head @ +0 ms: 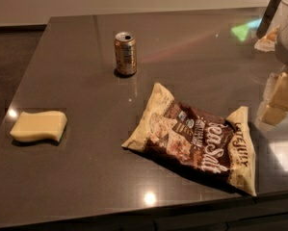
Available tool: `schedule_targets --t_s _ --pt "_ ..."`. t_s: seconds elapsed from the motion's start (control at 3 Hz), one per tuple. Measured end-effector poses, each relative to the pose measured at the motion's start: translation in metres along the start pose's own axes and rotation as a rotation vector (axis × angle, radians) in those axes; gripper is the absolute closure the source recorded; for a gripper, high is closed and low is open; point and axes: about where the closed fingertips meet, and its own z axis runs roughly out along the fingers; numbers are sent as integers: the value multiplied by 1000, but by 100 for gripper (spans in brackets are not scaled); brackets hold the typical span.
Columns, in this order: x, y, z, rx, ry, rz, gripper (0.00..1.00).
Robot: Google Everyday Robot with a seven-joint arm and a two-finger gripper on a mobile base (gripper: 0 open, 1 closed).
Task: Knock orange can over
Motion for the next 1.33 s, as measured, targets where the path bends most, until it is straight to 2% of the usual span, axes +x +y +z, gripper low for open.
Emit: schedule_targets --t_s 0.33,0.67,1.0,1.33 --pt "0 0 0 0 0 0 0" --pt "-15 -15 3 22 -48 -7 0" --pt "-51 -43 16 30 -142 -40 0" --pt "-88 -74 42 -3 -236 -41 0"
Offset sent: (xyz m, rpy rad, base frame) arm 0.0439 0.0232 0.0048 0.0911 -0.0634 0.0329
